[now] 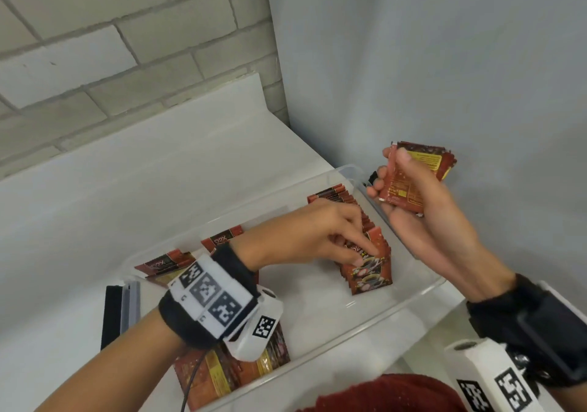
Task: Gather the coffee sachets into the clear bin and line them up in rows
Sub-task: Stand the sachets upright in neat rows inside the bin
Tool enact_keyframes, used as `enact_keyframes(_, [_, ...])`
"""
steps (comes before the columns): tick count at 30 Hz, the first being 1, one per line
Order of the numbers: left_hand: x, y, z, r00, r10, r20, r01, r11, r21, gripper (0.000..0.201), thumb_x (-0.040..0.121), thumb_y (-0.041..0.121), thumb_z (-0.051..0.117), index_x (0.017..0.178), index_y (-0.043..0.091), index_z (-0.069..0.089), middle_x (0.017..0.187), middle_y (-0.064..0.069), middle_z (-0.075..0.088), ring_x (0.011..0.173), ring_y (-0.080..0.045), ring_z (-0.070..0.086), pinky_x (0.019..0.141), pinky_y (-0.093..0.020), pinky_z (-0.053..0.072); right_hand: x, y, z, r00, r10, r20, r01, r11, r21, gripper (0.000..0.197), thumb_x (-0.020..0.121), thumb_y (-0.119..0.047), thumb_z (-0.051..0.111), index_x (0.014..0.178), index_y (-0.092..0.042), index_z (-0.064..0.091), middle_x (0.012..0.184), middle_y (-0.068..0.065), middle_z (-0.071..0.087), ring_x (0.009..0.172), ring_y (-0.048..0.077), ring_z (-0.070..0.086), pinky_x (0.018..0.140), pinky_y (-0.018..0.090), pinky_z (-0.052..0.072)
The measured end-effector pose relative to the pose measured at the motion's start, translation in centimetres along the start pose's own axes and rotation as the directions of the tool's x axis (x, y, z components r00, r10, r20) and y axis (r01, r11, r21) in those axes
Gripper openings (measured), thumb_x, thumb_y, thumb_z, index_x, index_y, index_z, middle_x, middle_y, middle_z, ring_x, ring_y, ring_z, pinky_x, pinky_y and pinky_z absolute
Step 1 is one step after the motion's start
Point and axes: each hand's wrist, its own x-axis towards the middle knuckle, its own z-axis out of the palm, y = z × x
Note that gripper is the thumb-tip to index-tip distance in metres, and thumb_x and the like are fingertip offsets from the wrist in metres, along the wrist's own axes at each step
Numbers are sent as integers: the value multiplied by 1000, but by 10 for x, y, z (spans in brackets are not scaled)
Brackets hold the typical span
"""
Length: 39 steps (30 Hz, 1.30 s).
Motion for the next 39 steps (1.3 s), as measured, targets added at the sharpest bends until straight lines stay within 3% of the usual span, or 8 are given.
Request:
enact_keyframes(3, [12, -3, 10, 993, 73, 96, -86, 988, 130, 28, 84, 16, 69, 111, 11, 73, 80, 2, 42, 72, -4, 31, 71, -7, 29, -1, 0, 1, 1000, 2, -10, -2, 1000, -4, 15, 82, -28, 66, 86, -14, 67, 76, 2, 58, 71, 13, 58, 78, 26, 53])
enact_keyframes(9, [22, -8, 27, 959, 244, 145, -280, 899, 336, 22, 84, 18, 66, 102, 11, 76, 75, -6, 48, 78, -20, 38, 65, -23, 26, -1, -1, 1, 1000, 24, -10, -24, 1000, 9, 16, 82, -30, 67, 86, -14, 65, 76, 2, 57, 70, 12, 58, 81, 26, 53])
enact_keyframes(14, [20, -13, 33, 950, 293, 106, -311, 863, 398, 23, 84, 22, 62, 101, 15, 76, 75, -4, 48, 80, -12, 28, 65, -25, 29, -1, -3, 0, 998, 64, 17, -65, 996, 66, 30, 83, -27, 58, 108, -9, 57, 80, 4, 57, 73, 13, 57, 78, 25, 54])
enact_keyframes(23, [15, -11, 37, 972, 207, 109, -233, 881, 412, 27, 92, 35, 57, 108, 20, 74, 90, -1, 43, 95, -17, 36, 80, -35, 38, -5, -4, 3, 988, 146, -58, -147, 989, -23, 21, 97, -14, 40, 105, -3, 56, 75, 8, 72, 80, 18, 72, 98, 39, 50])
enact_keyframes(29, [13, -8, 32, 984, 165, 61, -176, 939, 297, 25, 92, 31, 59, 108, 19, 73, 86, 2, 34, 89, -12, 29, 79, -31, 34, -4, -3, 4, 987, 152, -59, -155, 987, -49, 22, 97, -12, 43, 109, -1, 58, 96, 21, 72, 97, 29, 70, 93, 34, 54])
enact_keyframes(34, [6, -6, 7, 999, -12, 51, 8, 997, 73, 32, 92, 38, 55, 89, 11, 72, 88, -6, 52, 90, -13, 43, 82, -27, 40, -3, -3, 2, 995, 62, -82, -70, 993, -94, 12, 95, -10, 51, 94, -11, 63, 82, -1, 71, 83, 9, 69, 85, 24, 55])
enact_keyframes(37, [0, -3, -13, 986, -153, -62, 151, 988, -28, 26, 88, 37, 66, 83, 11, 69, 91, -6, 59, 84, -9, 51, 76, -20, 43, -4, -3, 2, 998, 54, -38, -58, 992, -108, 13, 92, -11, 53, 99, -10, 64, 87, 1, 73, 86, 13, 71, 80, 24, 56])
enact_keyframes(39, [-4, 0, -22, 961, -215, -174, 189, 970, -155, 22, 84, 34, 69, 83, 13, 64, 86, -8, 60, 77, -16, 55, 71, -26, 47, -5, -3, 3, 998, 67, -8, -67, 987, -145, 20, 90, -13, 56, 107, -7, 64, 97, 6, 74, 93, 18, 71, 81, 25, 56])
